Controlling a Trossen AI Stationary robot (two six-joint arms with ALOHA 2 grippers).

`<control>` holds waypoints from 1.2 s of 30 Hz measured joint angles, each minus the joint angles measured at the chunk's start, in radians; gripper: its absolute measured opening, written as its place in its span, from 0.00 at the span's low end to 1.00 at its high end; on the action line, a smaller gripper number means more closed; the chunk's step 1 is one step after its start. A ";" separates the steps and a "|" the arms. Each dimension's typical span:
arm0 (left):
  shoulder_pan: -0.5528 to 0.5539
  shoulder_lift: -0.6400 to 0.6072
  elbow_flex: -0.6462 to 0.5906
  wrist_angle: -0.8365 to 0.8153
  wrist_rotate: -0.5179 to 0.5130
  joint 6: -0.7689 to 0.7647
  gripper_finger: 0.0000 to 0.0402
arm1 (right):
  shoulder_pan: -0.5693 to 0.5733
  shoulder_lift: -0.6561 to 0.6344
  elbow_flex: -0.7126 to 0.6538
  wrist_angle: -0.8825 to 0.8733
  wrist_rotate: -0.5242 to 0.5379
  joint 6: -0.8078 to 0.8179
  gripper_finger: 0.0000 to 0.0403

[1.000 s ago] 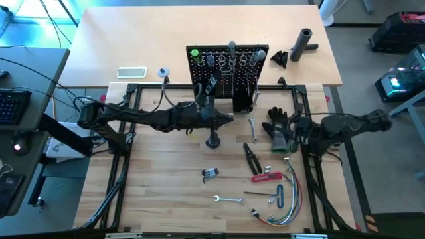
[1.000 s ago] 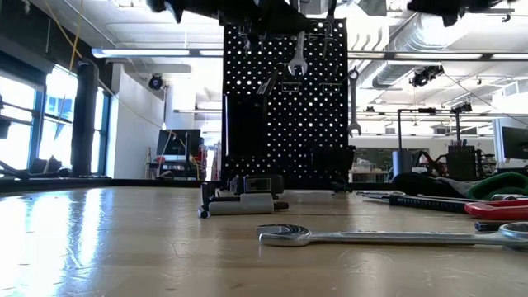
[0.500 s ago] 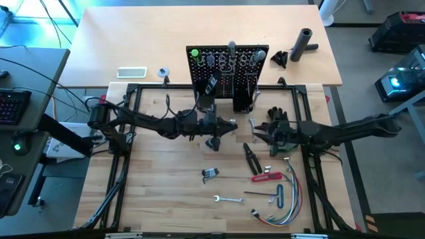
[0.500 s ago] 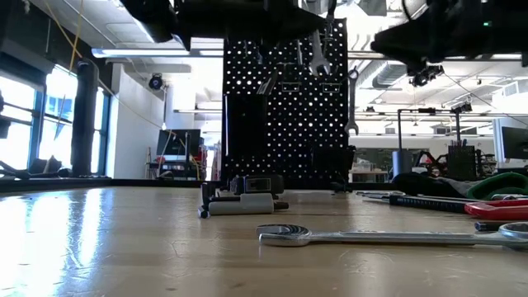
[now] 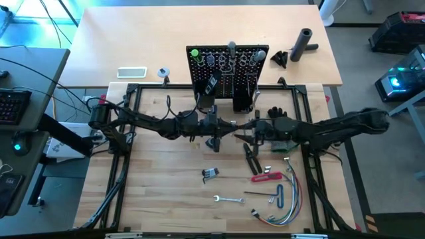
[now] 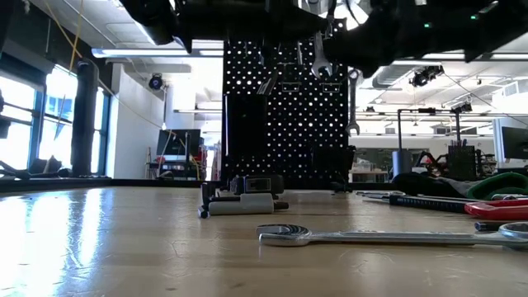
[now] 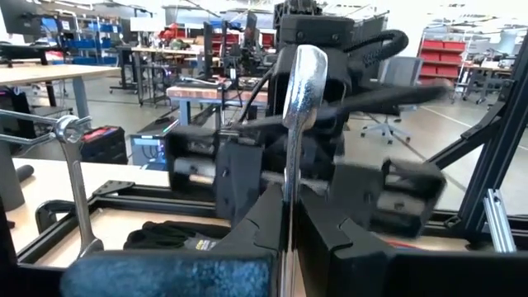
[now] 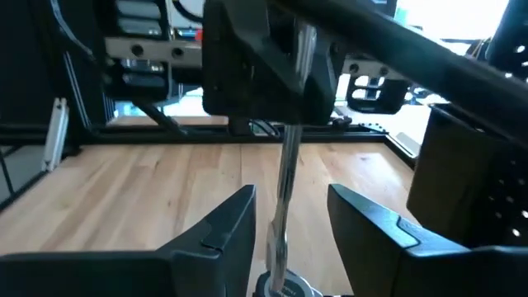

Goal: Hang tools onto peg board
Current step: Hang the silver wrench on the peg board

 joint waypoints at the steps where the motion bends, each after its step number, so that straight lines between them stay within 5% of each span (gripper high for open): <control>1: -0.002 0.000 0.000 0.002 0.000 0.005 0.02 | 0.000 0.021 0.013 -0.002 -0.001 -0.004 0.37; 10: -0.010 0.000 0.000 0.005 0.004 0.018 0.02 | 0.000 0.118 0.087 0.025 -0.017 -0.027 0.33; 19: -0.009 0.000 0.000 -0.010 0.014 0.023 0.05 | 0.000 0.124 0.090 0.019 -0.027 -0.019 0.02; 26: -0.008 -0.015 0.001 -0.113 0.007 0.019 0.13 | 0.000 0.123 0.089 0.007 -0.030 -0.004 0.01; 36: -0.006 -0.177 0.001 -0.384 -0.131 0.102 0.19 | -0.061 0.122 0.089 -0.051 -0.025 0.053 0.01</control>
